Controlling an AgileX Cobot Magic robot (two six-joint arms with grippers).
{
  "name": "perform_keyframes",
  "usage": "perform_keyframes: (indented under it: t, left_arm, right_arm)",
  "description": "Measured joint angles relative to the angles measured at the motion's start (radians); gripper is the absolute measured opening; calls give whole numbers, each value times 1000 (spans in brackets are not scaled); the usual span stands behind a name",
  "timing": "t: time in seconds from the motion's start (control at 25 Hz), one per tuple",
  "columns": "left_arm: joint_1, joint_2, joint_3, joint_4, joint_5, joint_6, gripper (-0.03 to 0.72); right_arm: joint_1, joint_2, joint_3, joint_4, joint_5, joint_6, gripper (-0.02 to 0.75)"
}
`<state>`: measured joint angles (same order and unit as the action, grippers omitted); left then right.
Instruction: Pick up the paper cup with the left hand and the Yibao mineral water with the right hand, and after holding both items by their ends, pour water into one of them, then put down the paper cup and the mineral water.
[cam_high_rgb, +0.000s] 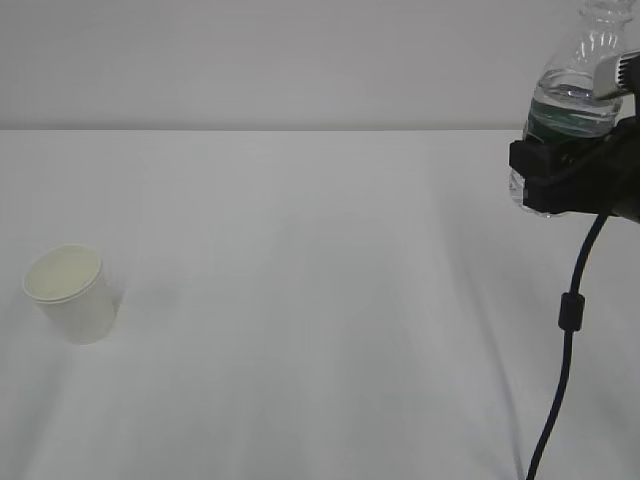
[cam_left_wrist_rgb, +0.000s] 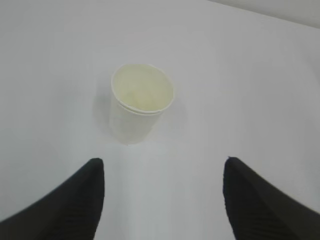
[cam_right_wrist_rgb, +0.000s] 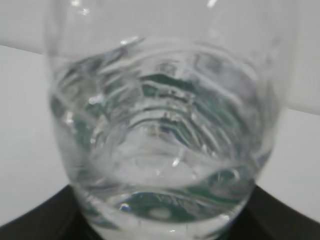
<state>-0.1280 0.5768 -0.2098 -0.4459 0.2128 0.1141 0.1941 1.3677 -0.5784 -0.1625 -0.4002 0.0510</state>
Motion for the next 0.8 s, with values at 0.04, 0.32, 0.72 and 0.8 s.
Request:
perform_keyframes:
  t: [0.04, 0.32, 0.72, 0.8]
  left_arm:
    - [-26, 0, 25, -2, -36, 0, 529]
    - [-165, 0, 138, -6, -262, 0, 524]
    - [-174, 67, 182, -5, -396, 0, 515]
    - [-174, 135, 182, 10, -443, 0, 513]
  right_arm:
    - [0, 0, 0, 0, 0, 0, 444]
    - [0, 0, 0, -7, 0, 6, 442]
    - [0, 0, 0, -29, 0, 19, 438]
    - [0, 0, 0, -43, 0, 27, 438]
